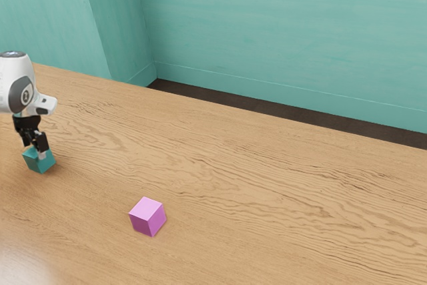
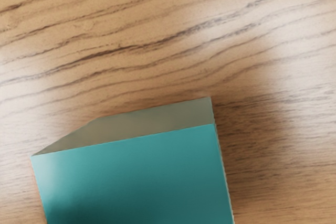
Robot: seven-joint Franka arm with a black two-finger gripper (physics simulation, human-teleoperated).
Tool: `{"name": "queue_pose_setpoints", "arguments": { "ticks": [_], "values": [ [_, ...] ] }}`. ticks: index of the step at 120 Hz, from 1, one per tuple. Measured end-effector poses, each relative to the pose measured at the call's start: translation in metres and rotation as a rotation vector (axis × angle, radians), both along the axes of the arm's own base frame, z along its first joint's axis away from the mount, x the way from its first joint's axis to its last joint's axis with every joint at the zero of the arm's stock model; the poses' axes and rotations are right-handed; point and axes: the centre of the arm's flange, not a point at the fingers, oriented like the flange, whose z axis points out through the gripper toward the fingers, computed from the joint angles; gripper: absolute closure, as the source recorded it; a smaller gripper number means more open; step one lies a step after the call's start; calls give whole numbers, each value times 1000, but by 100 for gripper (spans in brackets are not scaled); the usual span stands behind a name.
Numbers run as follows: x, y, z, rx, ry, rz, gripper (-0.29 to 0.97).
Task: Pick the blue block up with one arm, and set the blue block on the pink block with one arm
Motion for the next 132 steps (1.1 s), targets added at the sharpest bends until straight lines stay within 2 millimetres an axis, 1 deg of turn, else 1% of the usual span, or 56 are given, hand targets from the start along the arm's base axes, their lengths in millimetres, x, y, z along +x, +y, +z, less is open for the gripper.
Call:
{"name": "queue_pose_setpoints", "arguments": {
  "ticks": [9, 37, 79, 122, 132],
  "values": [
    [2, 3, -3, -10, -1, 7, 0],
    [-6, 13, -11, -47, 1, 39, 0],
    [0, 16, -27, -70, 13, 39, 0],
    [3, 17, -31, -77, 7, 37, 0],
    [3, 17, -31, -77, 7, 36, 5]
  ]
}}
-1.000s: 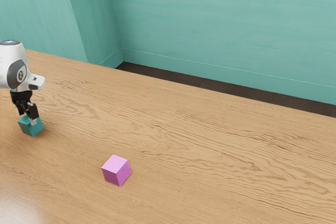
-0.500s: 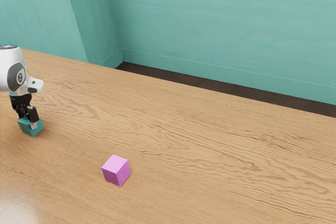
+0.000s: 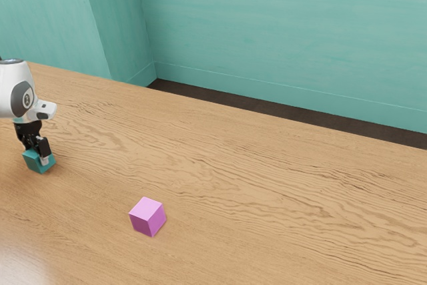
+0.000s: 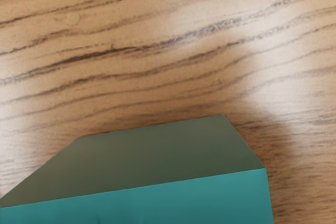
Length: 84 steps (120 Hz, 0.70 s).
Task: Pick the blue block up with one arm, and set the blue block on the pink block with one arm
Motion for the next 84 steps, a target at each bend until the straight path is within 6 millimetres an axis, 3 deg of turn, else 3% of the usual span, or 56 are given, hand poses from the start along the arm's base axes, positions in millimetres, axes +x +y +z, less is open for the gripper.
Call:
{"name": "queue_pose_setpoints", "arguments": {
  "ticks": [18, 46, 54, 62, 72, 84],
  "values": [
    [0, 0, 0, 0, -1, -1, 21],
    [1, 0, 2, 4, -4, -2, 29],
    [2, -1, 6, 6, -10, -2, 30],
    [7, -6, 24, 17, -33, -9, 30],
    [21, -27, 64, 31, -76, -33, 30],
    [48, -101, 104, 22, -102, -112, 30]
  ]
}}
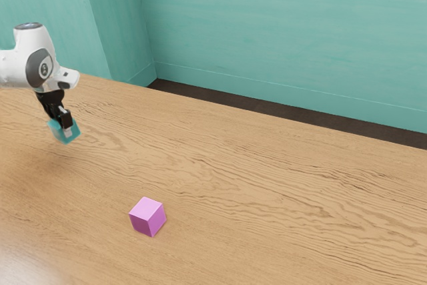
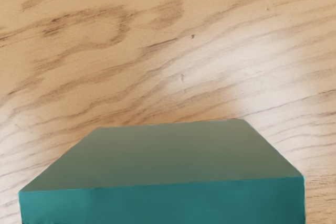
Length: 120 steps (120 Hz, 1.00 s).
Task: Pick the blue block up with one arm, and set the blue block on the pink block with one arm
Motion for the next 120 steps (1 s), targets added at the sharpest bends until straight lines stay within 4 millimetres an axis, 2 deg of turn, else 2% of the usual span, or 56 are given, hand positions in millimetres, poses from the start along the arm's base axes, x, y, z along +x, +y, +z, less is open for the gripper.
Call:
{"name": "queue_pose_setpoints", "arguments": {
  "ticks": [8, 15, 24, 31, 39, 64, 106, 120],
  "values": [
    [11, -64, 14, -14, 3, -61, 30],
    [8, -109, 18, -33, 13, -89, 31],
    [-9, -149, 20, -52, 27, -97, 31],
    [-26, -175, 24, -60, 31, -95, 31],
    [-37, -200, 24, -64, 34, -93, 30],
    [-68, -253, 11, -69, 40, -47, 30],
    [-89, -332, -9, -60, 59, 31, 30],
    [-100, -346, -19, -55, 68, 65, 30]
  ]
}}
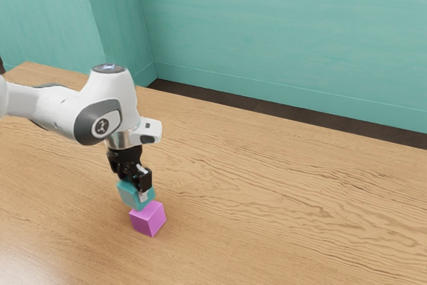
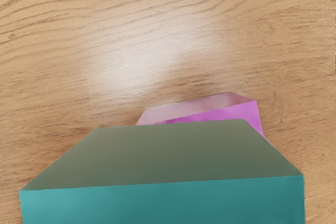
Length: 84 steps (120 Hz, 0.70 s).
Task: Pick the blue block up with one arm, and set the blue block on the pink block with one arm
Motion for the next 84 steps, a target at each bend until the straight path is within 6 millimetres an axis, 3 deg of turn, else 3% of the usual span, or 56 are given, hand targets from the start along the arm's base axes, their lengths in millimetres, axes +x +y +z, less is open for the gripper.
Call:
{"name": "queue_pose_setpoints", "arguments": {
  "ticks": [59, 84],
  "values": [
    [0, -25, -4, 19, -16, 153, 30],
    [-2, -20, -6, 37, -15, 201, 30]
  ]
}}
